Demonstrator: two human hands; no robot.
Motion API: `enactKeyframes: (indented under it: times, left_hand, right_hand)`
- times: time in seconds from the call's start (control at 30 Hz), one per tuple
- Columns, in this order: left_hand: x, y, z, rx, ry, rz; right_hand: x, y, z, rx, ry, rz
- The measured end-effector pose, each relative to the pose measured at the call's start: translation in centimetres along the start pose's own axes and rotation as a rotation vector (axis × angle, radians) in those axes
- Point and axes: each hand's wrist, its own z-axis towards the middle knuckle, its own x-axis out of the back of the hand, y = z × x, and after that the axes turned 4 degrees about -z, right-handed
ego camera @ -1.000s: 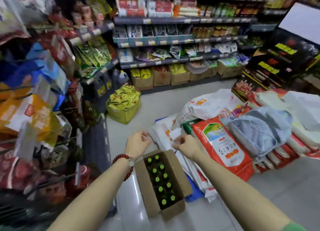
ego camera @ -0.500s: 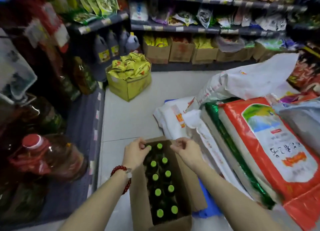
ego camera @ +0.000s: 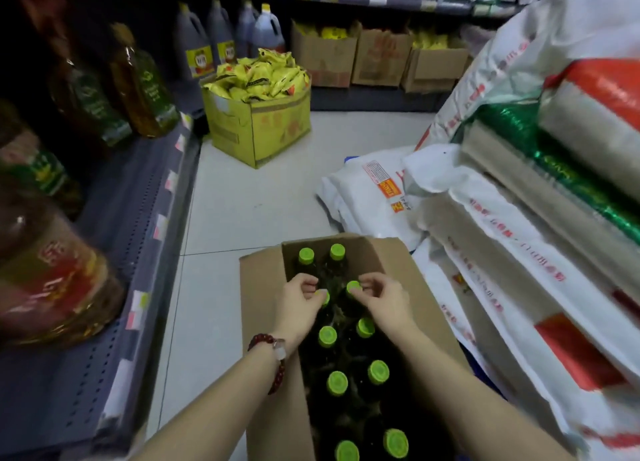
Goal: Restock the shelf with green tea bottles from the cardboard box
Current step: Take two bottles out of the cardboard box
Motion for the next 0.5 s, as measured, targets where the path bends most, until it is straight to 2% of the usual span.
enactKeyframes:
  times: [0.23, 0.5]
  left_hand:
    - [-2.8, -1.8, -0.7, -0.056, 0.077, 0.162]
    - [-4.0, -2.4, 0.8, -0.065, 0.206, 0.077]
  right_hand:
    - [-1.7, 2.9, 0.4, -0.007, 0.009, 0.07]
    - [-2.6, 3.3, 2.1, 0.044, 0.055, 0.102]
